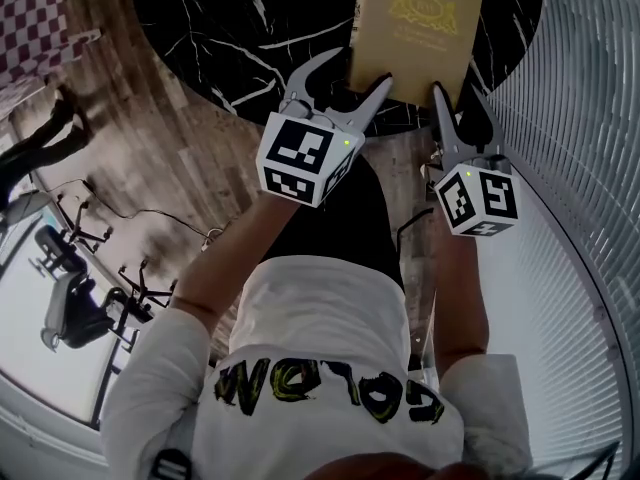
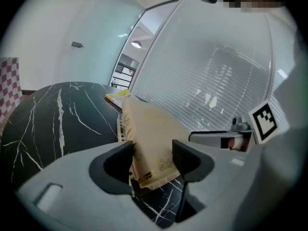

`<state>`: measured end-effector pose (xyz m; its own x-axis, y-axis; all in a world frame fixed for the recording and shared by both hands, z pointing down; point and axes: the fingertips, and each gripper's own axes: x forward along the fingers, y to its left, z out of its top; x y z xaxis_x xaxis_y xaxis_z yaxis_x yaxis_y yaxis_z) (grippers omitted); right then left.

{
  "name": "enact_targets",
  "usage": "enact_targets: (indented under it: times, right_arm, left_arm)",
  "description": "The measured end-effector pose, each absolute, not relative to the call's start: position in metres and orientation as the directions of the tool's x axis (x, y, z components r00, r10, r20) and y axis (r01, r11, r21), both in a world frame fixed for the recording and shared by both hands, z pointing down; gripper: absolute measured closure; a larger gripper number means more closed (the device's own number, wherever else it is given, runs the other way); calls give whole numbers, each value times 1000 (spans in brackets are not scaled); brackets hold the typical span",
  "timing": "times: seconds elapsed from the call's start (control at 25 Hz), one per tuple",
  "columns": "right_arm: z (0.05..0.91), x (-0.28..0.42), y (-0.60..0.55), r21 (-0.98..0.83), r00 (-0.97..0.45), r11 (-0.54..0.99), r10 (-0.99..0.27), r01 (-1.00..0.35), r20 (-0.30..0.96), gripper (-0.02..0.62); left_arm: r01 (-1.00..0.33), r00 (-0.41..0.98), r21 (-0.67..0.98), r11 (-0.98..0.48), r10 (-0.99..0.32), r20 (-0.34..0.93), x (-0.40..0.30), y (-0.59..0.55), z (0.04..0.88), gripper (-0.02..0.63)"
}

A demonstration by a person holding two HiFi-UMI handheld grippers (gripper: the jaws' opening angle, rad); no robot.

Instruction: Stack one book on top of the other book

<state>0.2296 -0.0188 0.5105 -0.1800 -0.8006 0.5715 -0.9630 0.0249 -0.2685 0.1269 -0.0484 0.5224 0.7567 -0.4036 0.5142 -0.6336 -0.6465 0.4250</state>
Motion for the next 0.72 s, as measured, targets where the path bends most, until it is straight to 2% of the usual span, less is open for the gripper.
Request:
enact_targets:
  times: [0.72]
  right_arm:
    - [534,233,-18,-269,-183,21,-782,-963,595,403]
  left_arm:
    - [-633,753,430,-644,-383,534,131,-48,546,347]
